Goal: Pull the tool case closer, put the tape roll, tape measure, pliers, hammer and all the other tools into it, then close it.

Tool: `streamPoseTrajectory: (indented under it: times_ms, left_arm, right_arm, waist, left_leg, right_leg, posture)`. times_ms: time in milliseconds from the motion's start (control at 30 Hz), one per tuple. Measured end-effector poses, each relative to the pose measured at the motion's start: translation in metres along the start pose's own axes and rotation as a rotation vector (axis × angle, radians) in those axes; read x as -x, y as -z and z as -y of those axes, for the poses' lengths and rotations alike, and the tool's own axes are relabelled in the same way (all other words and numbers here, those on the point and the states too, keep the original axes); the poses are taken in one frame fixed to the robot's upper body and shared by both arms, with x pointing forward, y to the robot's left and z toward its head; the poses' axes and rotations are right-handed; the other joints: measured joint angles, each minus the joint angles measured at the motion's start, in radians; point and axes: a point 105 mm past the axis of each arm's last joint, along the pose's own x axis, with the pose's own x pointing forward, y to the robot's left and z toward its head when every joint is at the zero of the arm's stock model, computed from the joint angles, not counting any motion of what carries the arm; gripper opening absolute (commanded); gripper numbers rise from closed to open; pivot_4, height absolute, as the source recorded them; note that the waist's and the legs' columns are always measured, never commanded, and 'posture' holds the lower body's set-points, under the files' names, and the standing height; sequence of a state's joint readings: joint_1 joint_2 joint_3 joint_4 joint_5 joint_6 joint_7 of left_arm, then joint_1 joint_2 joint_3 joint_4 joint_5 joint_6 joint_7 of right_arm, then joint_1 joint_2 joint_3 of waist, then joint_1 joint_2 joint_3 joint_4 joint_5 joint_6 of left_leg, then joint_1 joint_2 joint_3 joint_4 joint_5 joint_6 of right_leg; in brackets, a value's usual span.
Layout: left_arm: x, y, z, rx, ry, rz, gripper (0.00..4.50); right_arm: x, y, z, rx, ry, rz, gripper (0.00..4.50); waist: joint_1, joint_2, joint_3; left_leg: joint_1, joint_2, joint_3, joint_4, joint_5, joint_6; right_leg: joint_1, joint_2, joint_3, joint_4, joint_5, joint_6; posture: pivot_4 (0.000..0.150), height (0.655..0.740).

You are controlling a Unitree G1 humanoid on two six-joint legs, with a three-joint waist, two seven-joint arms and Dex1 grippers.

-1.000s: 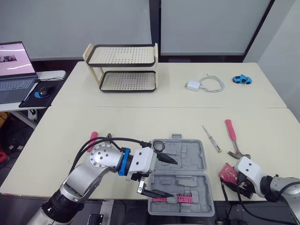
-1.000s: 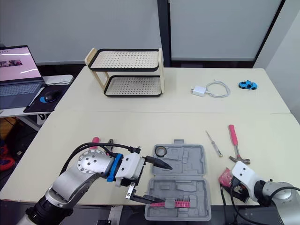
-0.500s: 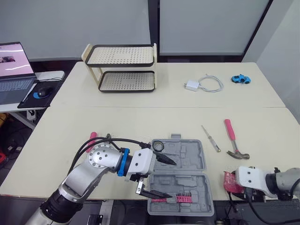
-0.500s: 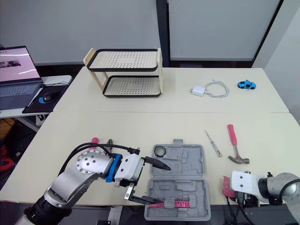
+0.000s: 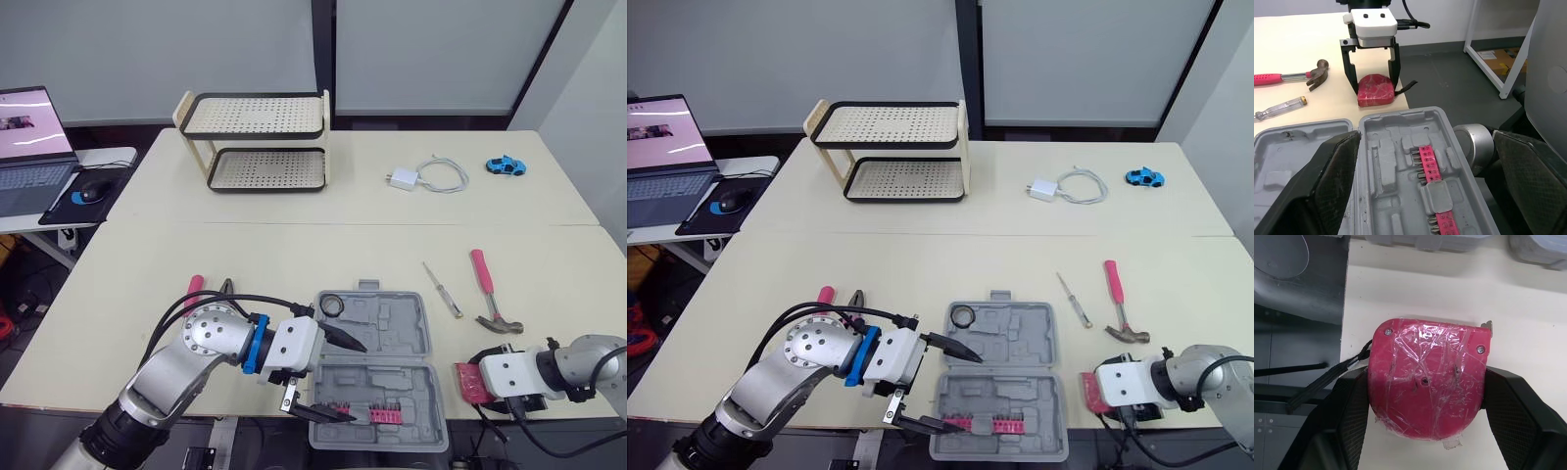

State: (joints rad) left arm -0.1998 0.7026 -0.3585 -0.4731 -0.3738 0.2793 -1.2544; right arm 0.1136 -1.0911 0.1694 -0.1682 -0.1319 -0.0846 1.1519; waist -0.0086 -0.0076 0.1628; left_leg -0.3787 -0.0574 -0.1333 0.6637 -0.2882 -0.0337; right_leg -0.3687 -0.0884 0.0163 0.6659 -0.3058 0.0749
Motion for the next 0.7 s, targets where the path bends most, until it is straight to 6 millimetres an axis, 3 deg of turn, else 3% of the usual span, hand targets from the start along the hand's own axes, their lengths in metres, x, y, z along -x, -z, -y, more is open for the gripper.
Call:
streamPoseTrajectory:
  times_ms: [467,600,700]
  left_arm:
    - [0.0018,0.0077,0.0064,-0.007,0.008,-0.018,4.5]
    - [0.0022,0.0083,0.0065,-0.016,0.012,-0.018,4.5]
    - [0.0025,0.0092,0.0062,-0.016,0.011,-0.02,4.5]
  right_arm:
    - [-0.0058,-0.0067,0.0021,-0.003,0.004,0.033,3.11]
    - [-0.0076,-0.0087,0.0026,0.001,0.002,0.041,4.42]
    - [-0.0083,-0.0099,0.003,0.004,0.002,0.046,4.47]
  waist:
    - [0.0,0.0,0.0]
    - [0.0,0.0,0.0]
    - [0.0,0.0,0.0]
  left_leg:
    - [0.0,0.0,0.0,0.0,0.0,0.0]
    - [0.0,0.0,0.0,0.0,0.0,0.0]
    - [0.0,0.0,0.0,0.0,0.0,0.0]
  right_leg:
    - [0.0,0.0,0.0,0.0,0.0,0.0]
    - [0.0,0.0,0.0,0.0,0.0,0.0]
    - [0.0,0.0,0.0,0.0,0.0,0.0]
  posture:
    - [0.15,0.74]
    - [0.15,0.74]
    - [0.15,0.74]
